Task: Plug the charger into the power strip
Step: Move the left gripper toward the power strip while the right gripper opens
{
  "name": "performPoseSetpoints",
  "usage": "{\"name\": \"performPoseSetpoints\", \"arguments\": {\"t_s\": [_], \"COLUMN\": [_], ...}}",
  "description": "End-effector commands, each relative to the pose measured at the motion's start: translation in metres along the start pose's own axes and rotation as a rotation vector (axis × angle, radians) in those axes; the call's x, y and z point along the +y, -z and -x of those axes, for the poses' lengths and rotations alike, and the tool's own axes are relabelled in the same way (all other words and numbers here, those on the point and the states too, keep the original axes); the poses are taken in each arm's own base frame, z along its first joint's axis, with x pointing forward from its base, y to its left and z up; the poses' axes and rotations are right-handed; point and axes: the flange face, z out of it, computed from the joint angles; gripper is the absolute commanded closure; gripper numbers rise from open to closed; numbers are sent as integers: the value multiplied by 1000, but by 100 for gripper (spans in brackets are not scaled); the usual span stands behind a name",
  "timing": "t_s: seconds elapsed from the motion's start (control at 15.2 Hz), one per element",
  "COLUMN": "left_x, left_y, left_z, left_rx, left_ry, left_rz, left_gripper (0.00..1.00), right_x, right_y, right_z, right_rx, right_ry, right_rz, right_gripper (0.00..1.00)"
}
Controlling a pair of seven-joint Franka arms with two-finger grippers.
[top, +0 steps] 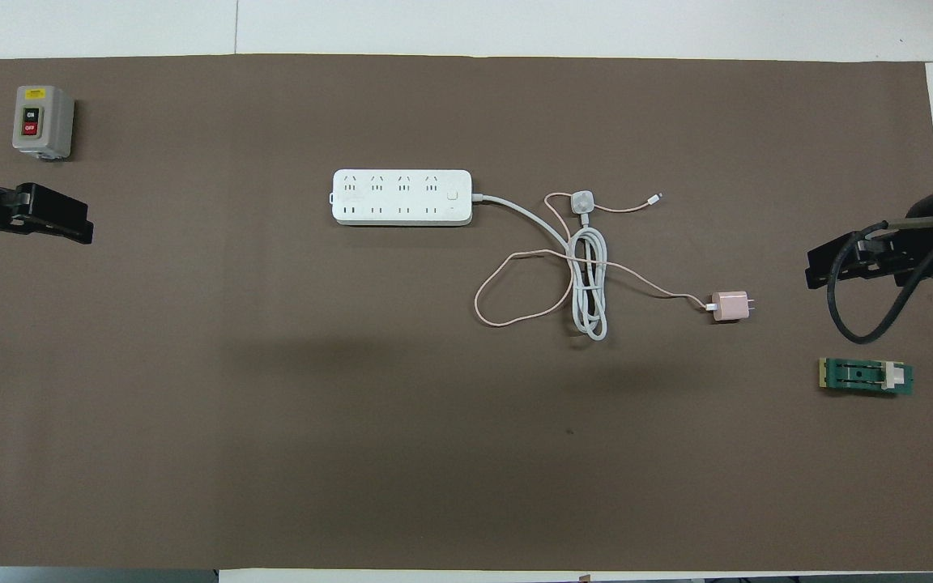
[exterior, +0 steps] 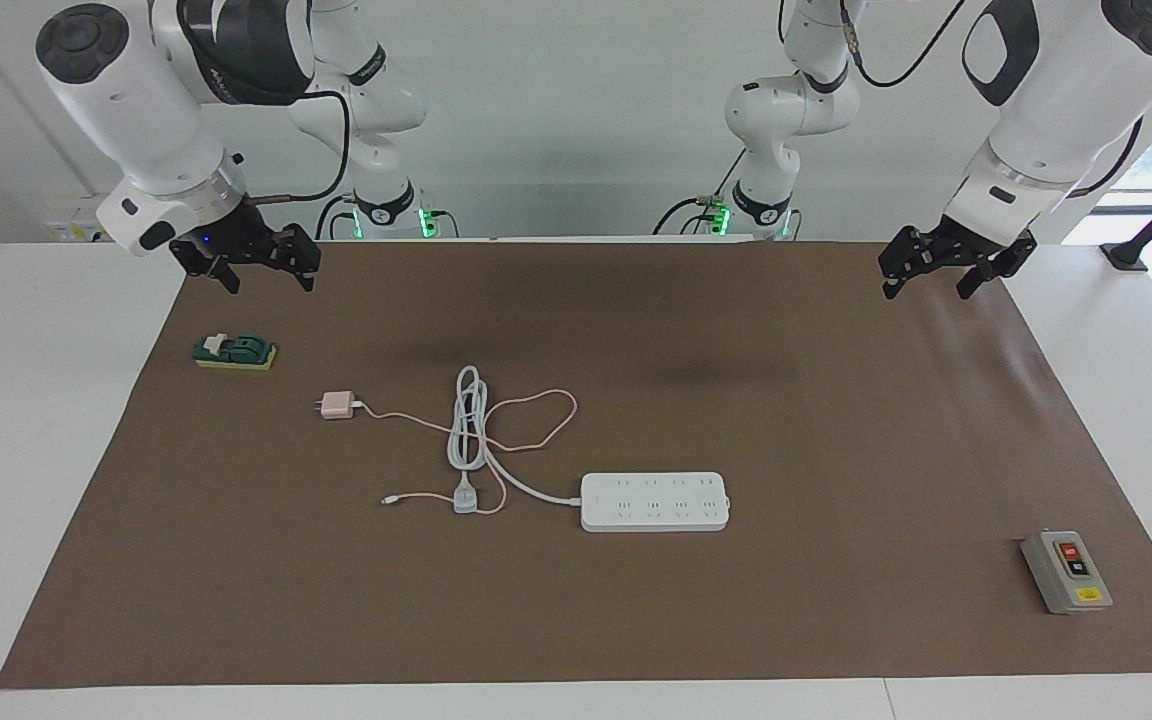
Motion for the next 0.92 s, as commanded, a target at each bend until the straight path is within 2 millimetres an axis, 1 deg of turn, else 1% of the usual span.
{"name": "performPoseSetpoints", "arguments": {"t_s": [0.0, 0.13, 0.33, 0.46, 0.53, 0.59, 0.72, 0.85], "left_x": [-1, 5, 16, 28, 34, 40, 58, 71], "left_y": [-3, -9, -11, -19, -25, -28, -41, -55], "left_z": [-3, -5, -6, -11, -15, -18, -29, -40], "left_rx": [-17, -28, -36, -59, -71, -77, -92, -86], "left_ry": [2, -7, 0, 6, 6, 7, 14, 37], "left_rz": [-4, 20, 152, 277, 345, 406, 572, 693], "left_gripper": [0, 0, 0, 0, 0, 0, 0, 0], "right_x": [1, -2, 2, 13, 16, 16, 12, 14], "right_y": [3, 3, 0, 1, 0, 2, 3, 1], "right_z": [7, 8, 9, 9, 8, 6, 4, 4], "right_rx": [-7, -13, -27, -21, -16, 2, 14, 7], "right_ry": [-11, -7, -20, -52, -106, -181, -334, -503], "right_rz": [-5, -2, -4, -3, -4, -4, -5, -10], "right_gripper": [0, 0, 0, 0, 0, 0, 0, 0]}}
